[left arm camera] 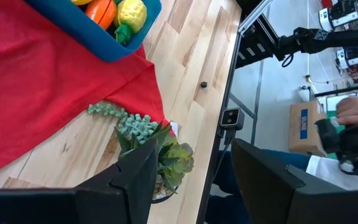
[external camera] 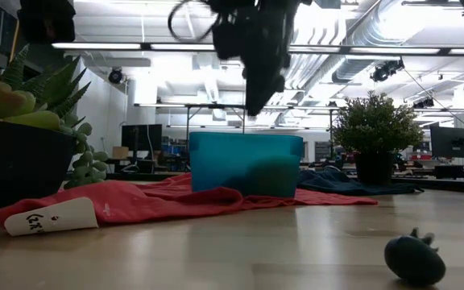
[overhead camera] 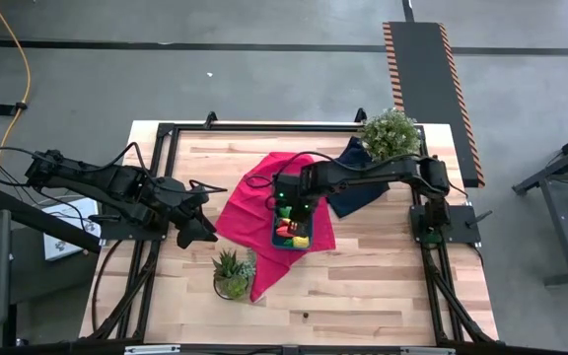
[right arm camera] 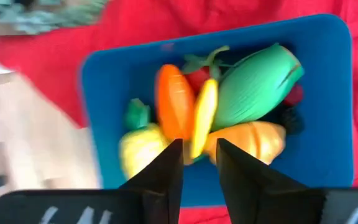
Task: Pick and placing Produce into tupperware
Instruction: Put the blueberry into the blue bin
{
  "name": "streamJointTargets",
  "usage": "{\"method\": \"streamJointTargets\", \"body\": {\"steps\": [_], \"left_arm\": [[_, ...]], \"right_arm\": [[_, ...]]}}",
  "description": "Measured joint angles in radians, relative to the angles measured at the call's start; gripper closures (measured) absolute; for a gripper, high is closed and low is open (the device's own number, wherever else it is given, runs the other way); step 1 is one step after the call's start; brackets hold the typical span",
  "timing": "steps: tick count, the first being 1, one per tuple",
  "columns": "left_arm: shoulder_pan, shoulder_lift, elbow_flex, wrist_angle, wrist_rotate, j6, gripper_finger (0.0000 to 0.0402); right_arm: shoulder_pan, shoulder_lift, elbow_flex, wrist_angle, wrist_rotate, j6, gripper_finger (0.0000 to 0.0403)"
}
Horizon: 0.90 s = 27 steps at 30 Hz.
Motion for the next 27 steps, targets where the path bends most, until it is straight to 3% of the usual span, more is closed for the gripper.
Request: {"method": "streamJointTargets", "body": {"steps": [10, 27], "left_arm": [[0.0, 0.0, 0.0, 0.006, -0.016, 0.005, 0.0208], [0.0, 0.0, 0.0, 0.006, -0.142, 0.011, 0.0208]], "right_arm": [[0.212, -0.129, 0.001, 0.001, -0.004, 0.05, 0.0316], [0.517, -0.118, 0.001, 0.125, 0.16, 0.203, 0.0316]]}}
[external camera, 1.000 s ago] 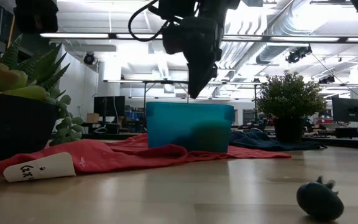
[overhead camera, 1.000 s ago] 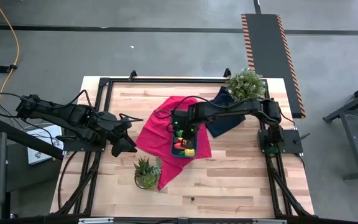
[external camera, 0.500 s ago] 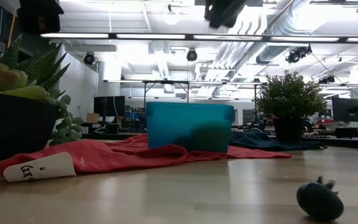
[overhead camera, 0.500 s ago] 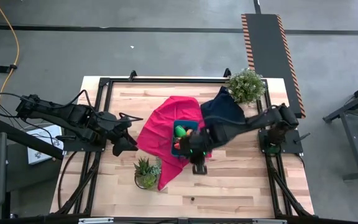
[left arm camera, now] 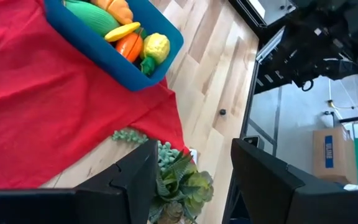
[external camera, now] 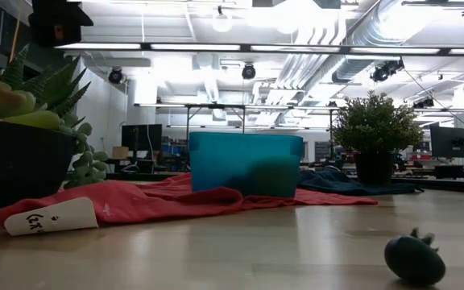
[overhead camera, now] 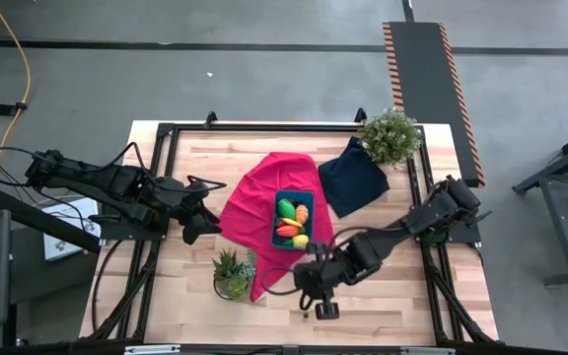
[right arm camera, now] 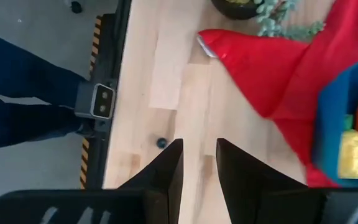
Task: Pick and placing Produce into tupperware
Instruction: Put the blueberry into the blue bin
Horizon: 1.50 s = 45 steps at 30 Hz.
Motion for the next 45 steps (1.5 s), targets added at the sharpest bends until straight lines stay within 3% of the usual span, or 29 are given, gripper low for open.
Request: {"method": "streamJointTargets", "body": {"steps": [8, 32, 37, 45], "left_arm": [[0.0, 0.0, 0.0, -0.005, -0.014, 0.0, 0.0208], [0.0, 0.0, 0.0, -0.059, -0.014, 0.003, 0.0208], [0.0, 0.0, 0.0, -0.068, -0.014, 0.003, 0.0208], [0.0, 0.0, 0.0, -0.088, -0.014, 0.003, 0.0208]], "right_arm": [[0.061, 0.049, 0.0, 0.01, -0.006, 0.137, 0.0316], [0.086, 0.151, 0.001, 0.061, -0.043, 0.668, 0.0316], [0.084, 0.151, 0.001, 0.093, -0.048, 0.83, 0.0316], [0.078, 0.151, 0.001, 0.112, -0.114, 1.223, 0.0316]]}}
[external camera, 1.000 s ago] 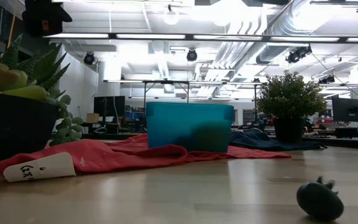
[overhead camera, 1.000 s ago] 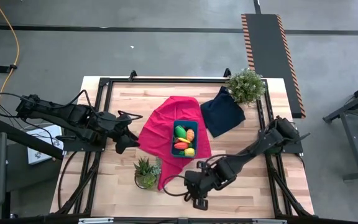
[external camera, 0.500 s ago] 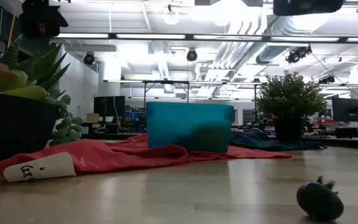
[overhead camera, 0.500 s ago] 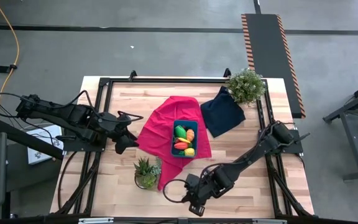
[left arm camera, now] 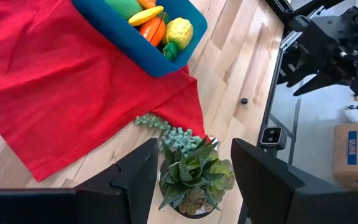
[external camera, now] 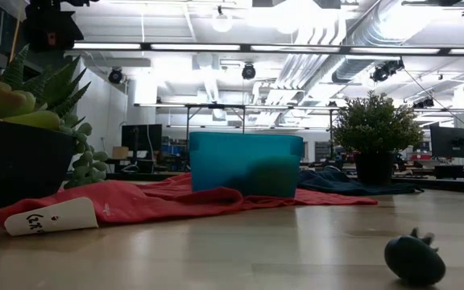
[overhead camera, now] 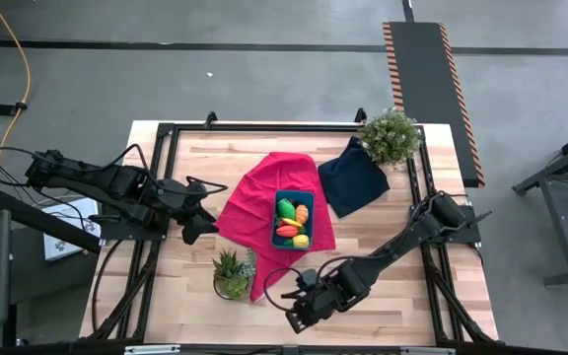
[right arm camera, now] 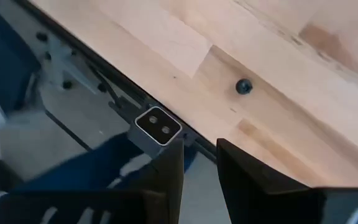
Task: Pick and placing Produce into tupperware
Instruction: Put the blueberry into the blue bin
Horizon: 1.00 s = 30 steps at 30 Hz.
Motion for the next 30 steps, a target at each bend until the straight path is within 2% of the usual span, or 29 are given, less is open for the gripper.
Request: {"method": "streamJointTargets", "body": {"steps": [4, 9, 14, 20, 30], "left_arm": [[0.0, 0.0, 0.0, -0.001, 0.0, 0.0, 0.0208], [0.0, 0.0, 0.0, -0.002, 0.0, 0.015, 0.0208], [0.0, 0.0, 0.0, -0.003, 0.0, 0.043, 0.0208], [0.0, 0.0, 0.0, -0.003, 0.0, 0.045, 0.0208], [0.0, 0.0, 0.0, -0.003, 0.0, 0.045, 0.0208]], "right_arm": [[0.006, 0.0, 0.0, 0.029, 0.002, 0.059, 0.0316], [0.028, 0.001, 0.002, 0.158, 0.13, -0.159, 0.0316], [0.047, 0.001, 0.001, 0.054, 0.087, -0.228, 0.0316], [0.053, 0.001, 0.01, 0.038, 0.043, -0.296, 0.0316], [0.007, 0.0, 0.185, -0.017, 0.168, -0.532, 0.0316]]}}
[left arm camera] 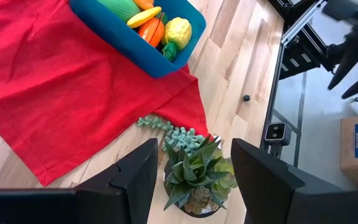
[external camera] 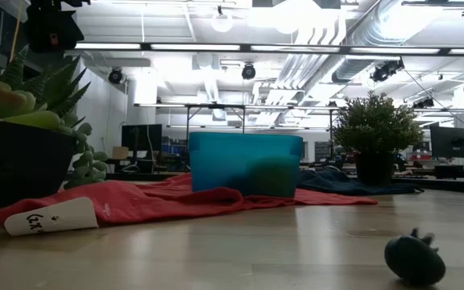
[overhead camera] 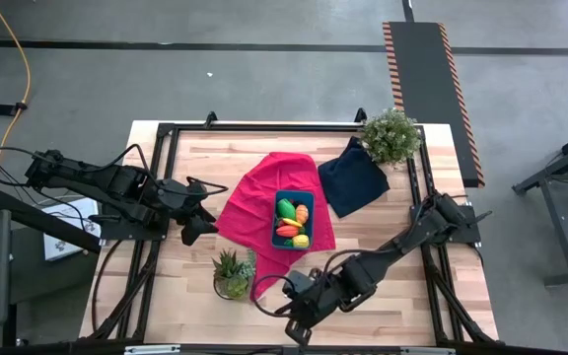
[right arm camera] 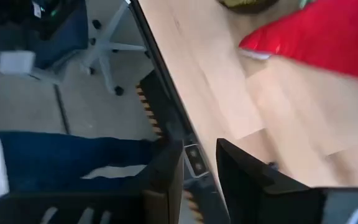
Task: Pick and placing Produce into tupperware
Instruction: Put the blueberry into the blue bin
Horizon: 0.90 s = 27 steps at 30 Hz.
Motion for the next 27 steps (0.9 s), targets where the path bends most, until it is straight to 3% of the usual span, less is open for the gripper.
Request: {"method": "streamJointTargets", "body": {"steps": [10, 14, 19, 24, 27], "left_arm": [[0.0, 0.0, 0.0, 0.0, 0.004, -0.003, 0.0208], [0.0, 0.0, 0.0, 0.0, 0.004, -0.003, 0.0208], [0.0, 0.0, 0.0, 0.0, 0.004, -0.004, 0.0208], [0.0, 0.0, 0.0, 0.0, 0.004, -0.004, 0.0208], [0.0, 0.0, 0.0, -0.001, 0.004, -0.004, 0.0208]], "right_arm": [[-0.003, 0.028, 0.124, -0.169, 0.018, -0.213, 0.0316], [-0.004, 0.131, 0.234, -0.25, -0.032, -0.302, 0.0316], [-0.003, 0.291, 0.456, -0.522, -0.05, -0.395, 0.0316], [0.002, 0.285, 0.339, -0.499, -0.113, -0.384, 0.0316], [0.016, 0.285, 0.319, -0.46, -0.073, -0.362, 0.0316]]}}
